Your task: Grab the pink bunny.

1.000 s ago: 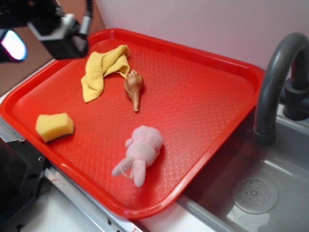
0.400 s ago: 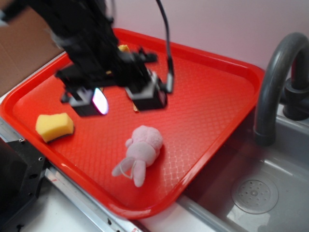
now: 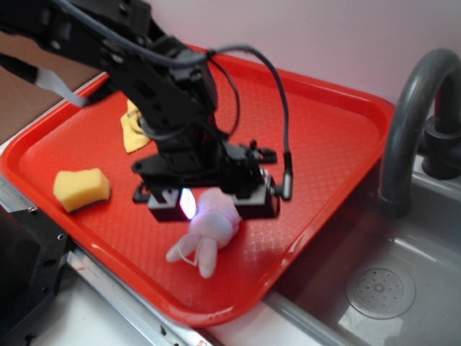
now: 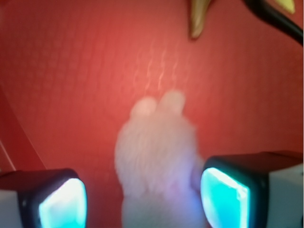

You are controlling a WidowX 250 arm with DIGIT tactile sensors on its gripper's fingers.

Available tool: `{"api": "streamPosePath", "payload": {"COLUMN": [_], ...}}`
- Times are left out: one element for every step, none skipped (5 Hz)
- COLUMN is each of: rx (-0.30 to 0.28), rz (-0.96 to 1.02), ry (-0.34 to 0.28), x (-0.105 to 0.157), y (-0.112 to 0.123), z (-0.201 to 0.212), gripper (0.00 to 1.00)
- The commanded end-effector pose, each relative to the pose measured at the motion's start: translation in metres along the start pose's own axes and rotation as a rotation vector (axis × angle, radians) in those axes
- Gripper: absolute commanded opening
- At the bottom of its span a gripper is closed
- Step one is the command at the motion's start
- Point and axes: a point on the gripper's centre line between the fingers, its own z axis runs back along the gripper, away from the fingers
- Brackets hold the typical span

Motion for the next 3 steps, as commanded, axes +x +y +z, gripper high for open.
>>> {"api": "streamPosePath", "payload": {"rx": [0.052,0.052,0.041], "rz": [-0.025,-0.016,0.003], "ry": [0.0,-0.002,-0.034], "x": [-0.006,-0.006,-0.004], "y": [-0.001,0.001,0.009], "z": [-0.028,-0.029,-0.008], "gripper": [0.35,0.0,0.0]}}
